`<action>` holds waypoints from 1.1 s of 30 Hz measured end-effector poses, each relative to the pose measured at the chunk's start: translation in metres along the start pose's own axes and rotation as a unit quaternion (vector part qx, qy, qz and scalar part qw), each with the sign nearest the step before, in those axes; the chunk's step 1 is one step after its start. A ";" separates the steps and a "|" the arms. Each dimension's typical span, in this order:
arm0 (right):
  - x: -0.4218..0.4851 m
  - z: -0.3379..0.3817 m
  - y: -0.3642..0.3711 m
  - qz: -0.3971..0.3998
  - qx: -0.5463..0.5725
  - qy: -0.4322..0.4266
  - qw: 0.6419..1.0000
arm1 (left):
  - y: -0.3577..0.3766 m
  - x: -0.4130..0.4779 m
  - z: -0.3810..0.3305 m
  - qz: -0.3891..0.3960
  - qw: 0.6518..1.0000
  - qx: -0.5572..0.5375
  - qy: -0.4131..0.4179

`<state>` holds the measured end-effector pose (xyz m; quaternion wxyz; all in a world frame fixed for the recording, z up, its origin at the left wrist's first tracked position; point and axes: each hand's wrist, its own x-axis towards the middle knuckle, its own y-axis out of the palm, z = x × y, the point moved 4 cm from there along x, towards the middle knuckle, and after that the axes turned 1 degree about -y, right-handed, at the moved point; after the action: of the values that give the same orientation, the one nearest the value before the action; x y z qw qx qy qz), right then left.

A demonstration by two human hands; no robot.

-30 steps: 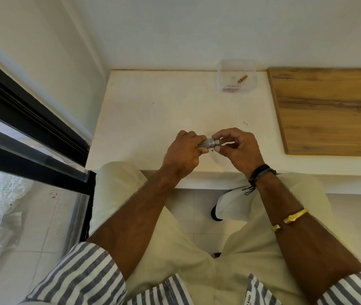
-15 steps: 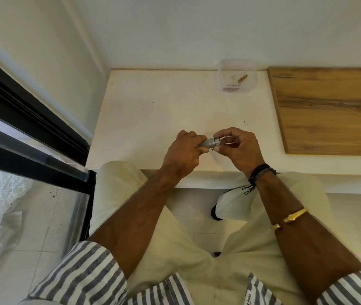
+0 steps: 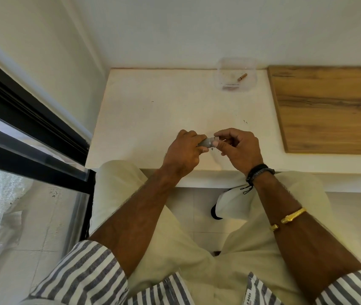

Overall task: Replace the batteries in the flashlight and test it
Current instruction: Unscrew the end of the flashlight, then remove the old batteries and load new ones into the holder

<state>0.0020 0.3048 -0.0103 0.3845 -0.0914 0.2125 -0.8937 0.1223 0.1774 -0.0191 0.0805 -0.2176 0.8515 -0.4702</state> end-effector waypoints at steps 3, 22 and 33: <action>0.000 0.004 0.000 0.020 0.006 -0.016 1.000 | 0.000 0.000 0.000 0.003 1.000 -0.001 -0.008; -0.001 0.003 -0.005 0.000 0.031 -0.008 0.999 | 0.000 0.001 0.001 0.013 0.999 -0.006 -0.028; 0.016 -0.041 -0.027 -0.167 -0.035 0.089 0.981 | 0.002 0.004 0.003 0.000 0.998 -0.052 -0.036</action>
<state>-0.0397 0.3227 -0.0349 0.2056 -0.0590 0.2593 -0.9418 0.1190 0.1745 -0.0219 0.0995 -0.2388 0.8714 -0.4168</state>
